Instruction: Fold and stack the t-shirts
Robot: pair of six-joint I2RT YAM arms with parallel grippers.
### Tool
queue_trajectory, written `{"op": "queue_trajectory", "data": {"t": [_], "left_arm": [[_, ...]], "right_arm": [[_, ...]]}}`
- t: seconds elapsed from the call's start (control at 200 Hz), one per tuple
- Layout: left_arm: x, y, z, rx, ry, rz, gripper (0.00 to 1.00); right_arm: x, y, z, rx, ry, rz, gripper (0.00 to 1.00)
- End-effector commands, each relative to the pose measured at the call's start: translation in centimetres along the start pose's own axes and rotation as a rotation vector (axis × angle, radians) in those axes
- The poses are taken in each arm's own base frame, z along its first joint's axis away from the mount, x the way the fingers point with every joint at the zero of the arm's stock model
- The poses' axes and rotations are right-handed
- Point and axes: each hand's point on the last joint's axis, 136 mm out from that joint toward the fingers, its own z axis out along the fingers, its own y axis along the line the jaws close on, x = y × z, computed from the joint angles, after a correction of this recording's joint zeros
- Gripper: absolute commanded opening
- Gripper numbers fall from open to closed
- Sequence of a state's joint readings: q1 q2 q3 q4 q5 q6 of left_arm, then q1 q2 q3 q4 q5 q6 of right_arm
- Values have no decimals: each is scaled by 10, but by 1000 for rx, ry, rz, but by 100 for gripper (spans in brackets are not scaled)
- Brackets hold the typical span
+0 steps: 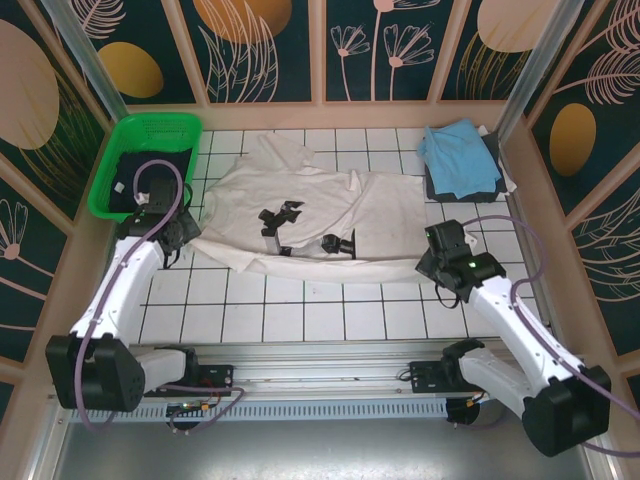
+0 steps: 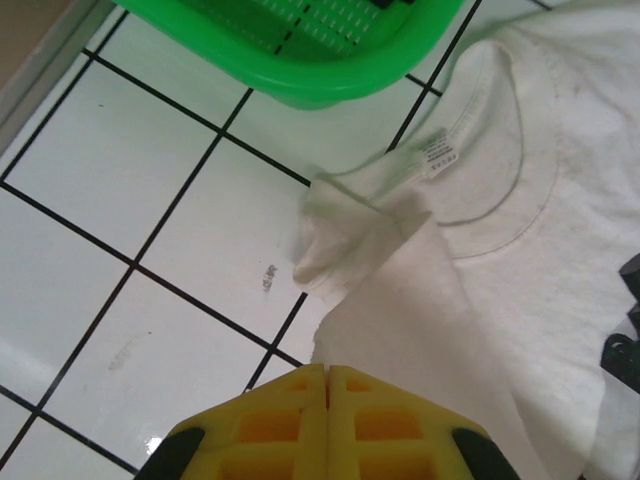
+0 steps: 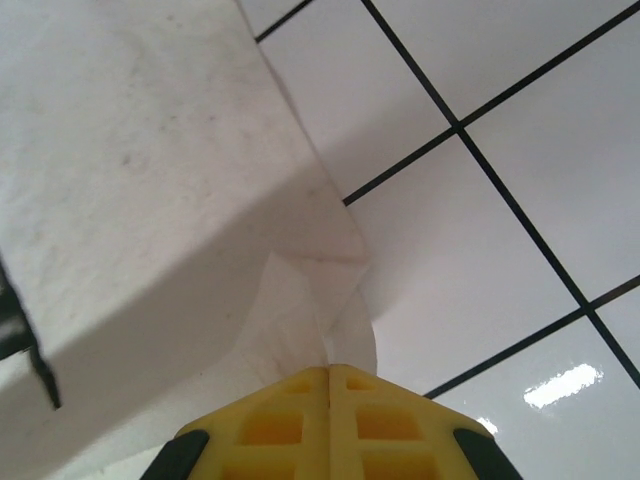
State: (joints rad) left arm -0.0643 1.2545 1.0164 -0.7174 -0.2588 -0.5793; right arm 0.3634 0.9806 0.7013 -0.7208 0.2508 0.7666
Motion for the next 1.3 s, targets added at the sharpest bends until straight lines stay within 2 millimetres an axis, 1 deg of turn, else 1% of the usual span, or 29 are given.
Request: {"op": "queue_trajectory", "data": {"t": [0.0, 0.04, 0.195, 0.39, 0.525, 0.596, 0.671, 0.861, 0.941, 1.051, 1.091, 1.101, 1.126, 1.191, 1.291], "left_arm": [[-6, -8, 15, 4, 3, 2, 0], [-8, -11, 19, 5, 7, 7, 0], [-16, -18, 32, -16, 18, 24, 0], [-24, -29, 49, -29, 42, 40, 0], [-27, -33, 58, -41, 55, 47, 0], [-26, -35, 63, -47, 67, 51, 0], [-25, -37, 68, -48, 81, 54, 0], [-27, -41, 77, -53, 95, 60, 0], [-29, -44, 80, -54, 100, 64, 0], [-36, -49, 81, -50, 96, 65, 0], [-39, -50, 79, -47, 89, 64, 1], [-36, -50, 85, -57, 104, 71, 1], [-36, -50, 87, -62, 107, 74, 2], [-40, -51, 88, -70, 106, 81, 10], [-45, -51, 88, -92, 108, 93, 19]], "right_arm": [[-15, 4, 15, 10, -72, 43, 0], [-17, 6, 21, 9, -71, 41, 0], [-23, 0, 41, 38, -66, 41, 0], [-29, -9, 57, 55, -71, 57, 0], [-30, -4, 66, 36, -64, 42, 0], [-30, 2, 72, 16, -49, 26, 0], [-29, 4, 79, 24, -33, 13, 0], [-26, -5, 93, 92, -13, 1, 0], [-25, -9, 98, 107, -5, 0, 2], [-31, -10, 101, 121, -12, -7, 2], [-33, -8, 101, 119, -15, -12, 3], [-34, -8, 101, 120, -18, -12, 3], [-36, -8, 101, 121, -21, -13, 3], [-40, -6, 101, 120, -29, -16, 4], [-44, -3, 103, 115, -30, -23, 5]]}}
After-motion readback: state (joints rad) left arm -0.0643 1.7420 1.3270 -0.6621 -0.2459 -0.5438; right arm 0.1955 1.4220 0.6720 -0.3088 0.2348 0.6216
